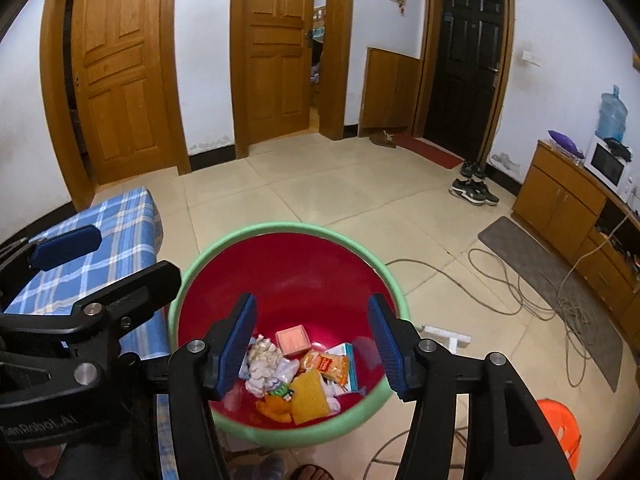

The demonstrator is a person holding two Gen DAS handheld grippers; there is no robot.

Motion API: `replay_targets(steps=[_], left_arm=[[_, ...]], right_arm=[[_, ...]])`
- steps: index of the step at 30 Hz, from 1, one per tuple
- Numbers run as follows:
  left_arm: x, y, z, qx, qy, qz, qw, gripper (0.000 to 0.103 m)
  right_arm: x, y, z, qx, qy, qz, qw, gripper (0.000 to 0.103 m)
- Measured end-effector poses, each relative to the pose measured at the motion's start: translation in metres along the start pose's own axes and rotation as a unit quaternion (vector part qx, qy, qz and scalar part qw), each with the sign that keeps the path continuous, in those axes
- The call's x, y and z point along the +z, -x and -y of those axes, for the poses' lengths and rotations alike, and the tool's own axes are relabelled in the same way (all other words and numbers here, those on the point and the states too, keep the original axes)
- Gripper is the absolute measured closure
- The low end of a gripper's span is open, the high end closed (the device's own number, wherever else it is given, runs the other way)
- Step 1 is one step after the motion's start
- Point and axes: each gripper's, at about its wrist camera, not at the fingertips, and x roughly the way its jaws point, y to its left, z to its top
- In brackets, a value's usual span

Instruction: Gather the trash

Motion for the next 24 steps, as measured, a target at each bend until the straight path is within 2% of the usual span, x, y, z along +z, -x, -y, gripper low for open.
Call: replay_targets(steps=[11,24], left_arm=[[-0.005,0.085,0.008,-0.001,-0.002,0.044,0.999,0.015],[-0.022,0.181,0.02,0.028,-0.019,0.088,0.9956,0.014]], right_arm=[[-0.001,0.075,-0.012,-0.014,-0.011,0.031,0.999,0.044],[-0.016,0.163,-0.021,-0.025,-0.021,0.079,0.996,0.044]])
